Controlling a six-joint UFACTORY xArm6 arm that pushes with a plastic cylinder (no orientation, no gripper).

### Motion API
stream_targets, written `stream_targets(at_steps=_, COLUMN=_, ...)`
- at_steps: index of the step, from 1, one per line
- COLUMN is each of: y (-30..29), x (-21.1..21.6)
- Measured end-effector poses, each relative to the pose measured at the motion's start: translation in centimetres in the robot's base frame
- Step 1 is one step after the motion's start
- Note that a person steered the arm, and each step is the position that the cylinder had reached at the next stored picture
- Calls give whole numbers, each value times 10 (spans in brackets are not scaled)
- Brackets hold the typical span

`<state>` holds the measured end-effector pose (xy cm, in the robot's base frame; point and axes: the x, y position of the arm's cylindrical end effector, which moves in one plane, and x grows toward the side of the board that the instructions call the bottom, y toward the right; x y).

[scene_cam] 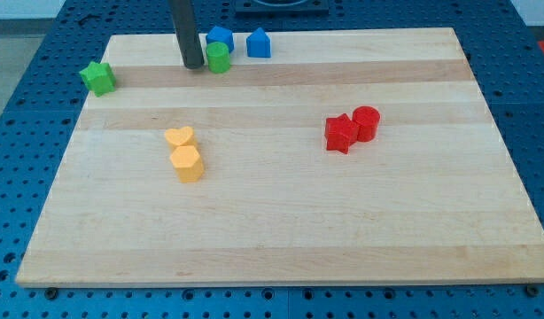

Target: Move the green star towards the top left

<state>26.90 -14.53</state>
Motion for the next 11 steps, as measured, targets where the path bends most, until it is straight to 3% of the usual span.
stream_targets(at_steps=2, y=0, x=38)
stream_targets(at_steps=3, y=-29, x=57)
stream_targets(at_steps=5, y=-158, x=76)
stream_targets(at_steps=8, y=-152, x=49)
stream_targets(at_steps=10, y=-105, x=48)
stream_targets(at_steps=11, y=-123, x=57)
